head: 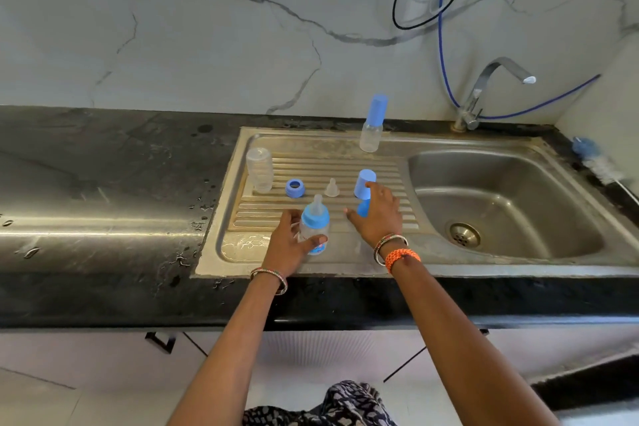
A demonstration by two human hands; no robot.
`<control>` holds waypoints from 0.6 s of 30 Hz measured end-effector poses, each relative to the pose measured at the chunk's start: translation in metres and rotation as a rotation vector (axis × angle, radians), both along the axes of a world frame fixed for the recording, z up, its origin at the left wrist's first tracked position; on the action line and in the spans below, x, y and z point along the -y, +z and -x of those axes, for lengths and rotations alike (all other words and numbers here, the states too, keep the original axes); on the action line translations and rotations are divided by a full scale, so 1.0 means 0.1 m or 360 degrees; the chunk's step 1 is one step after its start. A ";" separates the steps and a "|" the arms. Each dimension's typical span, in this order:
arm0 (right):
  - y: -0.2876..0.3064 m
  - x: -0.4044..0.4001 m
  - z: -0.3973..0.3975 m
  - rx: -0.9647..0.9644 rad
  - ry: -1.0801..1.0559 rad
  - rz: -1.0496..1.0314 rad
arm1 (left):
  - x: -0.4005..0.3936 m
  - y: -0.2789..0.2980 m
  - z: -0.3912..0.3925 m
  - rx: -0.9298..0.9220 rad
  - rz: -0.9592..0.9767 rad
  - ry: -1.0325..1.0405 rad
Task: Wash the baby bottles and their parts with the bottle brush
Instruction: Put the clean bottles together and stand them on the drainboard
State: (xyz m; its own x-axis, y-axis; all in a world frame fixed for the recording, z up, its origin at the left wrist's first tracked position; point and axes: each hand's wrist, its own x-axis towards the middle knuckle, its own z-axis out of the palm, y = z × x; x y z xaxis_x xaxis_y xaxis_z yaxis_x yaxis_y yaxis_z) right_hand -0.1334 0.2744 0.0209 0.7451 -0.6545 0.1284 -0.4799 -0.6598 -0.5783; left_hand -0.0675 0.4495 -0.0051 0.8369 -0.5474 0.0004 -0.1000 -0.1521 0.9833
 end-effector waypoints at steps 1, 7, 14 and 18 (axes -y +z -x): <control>-0.05 0.01 0.00 -0.0100 0.0043 -0.0029 | 0.01 -0.02 0.01 -0.0006 -0.0007 0.0005; 0.10 0.07 0.01 0.0018 0.0023 -0.0172 | 0.19 0.10 0.04 -0.0065 0.0110 0.0009; 1.50 1.10 0.67 0.0598 0.0002 -0.1597 | 1.01 0.60 0.09 -0.0039 0.0323 -0.0219; 1.21 1.85 1.02 0.1243 0.0228 -0.2418 | 1.60 0.78 0.10 -0.0159 0.0412 -0.0388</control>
State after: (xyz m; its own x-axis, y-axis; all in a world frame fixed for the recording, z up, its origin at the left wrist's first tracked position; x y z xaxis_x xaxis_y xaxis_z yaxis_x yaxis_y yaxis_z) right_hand -0.2358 0.0894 0.1419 0.8714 -0.4623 -0.1638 0.2088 0.6518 -0.7291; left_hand -0.0780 0.2898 0.0732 0.6849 -0.7230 0.0901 -0.0042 0.1197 0.9928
